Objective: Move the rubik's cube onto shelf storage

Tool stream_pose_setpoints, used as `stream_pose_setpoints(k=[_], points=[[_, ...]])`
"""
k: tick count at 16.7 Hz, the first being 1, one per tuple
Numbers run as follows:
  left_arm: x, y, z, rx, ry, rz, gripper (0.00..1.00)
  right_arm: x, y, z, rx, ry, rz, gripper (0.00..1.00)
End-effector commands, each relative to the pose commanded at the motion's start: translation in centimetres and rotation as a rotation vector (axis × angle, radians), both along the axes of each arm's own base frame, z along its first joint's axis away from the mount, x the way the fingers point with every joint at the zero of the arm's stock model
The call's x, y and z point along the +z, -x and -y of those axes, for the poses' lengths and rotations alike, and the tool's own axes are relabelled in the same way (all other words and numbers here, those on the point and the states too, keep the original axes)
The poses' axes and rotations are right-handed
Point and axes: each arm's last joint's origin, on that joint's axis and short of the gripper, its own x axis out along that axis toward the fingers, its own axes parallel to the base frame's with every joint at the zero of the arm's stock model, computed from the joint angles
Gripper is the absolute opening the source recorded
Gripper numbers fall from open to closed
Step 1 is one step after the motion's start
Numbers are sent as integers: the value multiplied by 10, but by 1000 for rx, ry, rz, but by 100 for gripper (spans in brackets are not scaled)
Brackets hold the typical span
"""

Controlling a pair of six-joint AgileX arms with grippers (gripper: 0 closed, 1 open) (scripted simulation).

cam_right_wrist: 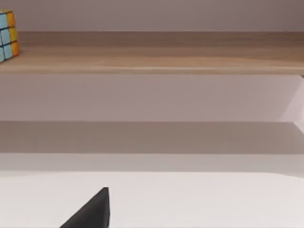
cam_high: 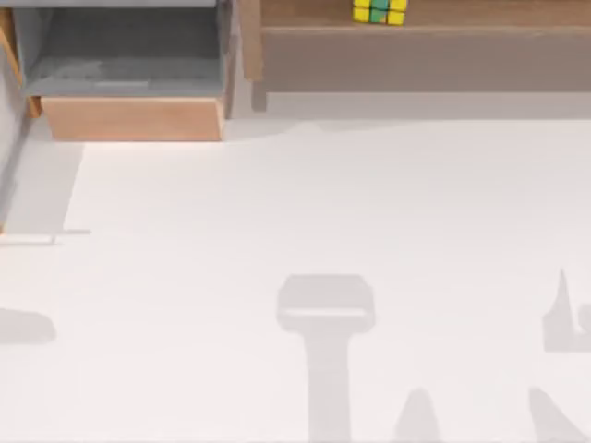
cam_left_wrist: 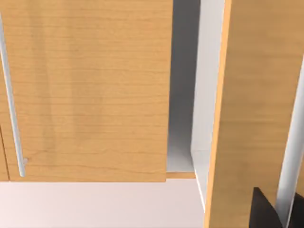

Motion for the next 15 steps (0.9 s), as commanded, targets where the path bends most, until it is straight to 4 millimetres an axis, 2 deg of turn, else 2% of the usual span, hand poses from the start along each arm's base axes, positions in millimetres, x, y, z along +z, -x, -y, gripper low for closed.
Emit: stream_pose_setpoints(k=[4, 6, 11, 15], points=[[-4, 0, 0, 2, 16, -17, 0, 0, 0, 0, 0, 0, 0, 100], [-5, -12, -1, 1, 13, -17, 0, 0, 0, 0, 0, 0, 0, 100], [-4, -59, 0, 2, 14, -14, 0, 0, 0, 0, 0, 0, 0, 100], [-5, -60, -1, 7, 21, -23, 0, 0, 0, 0, 0, 0, 0, 100]])
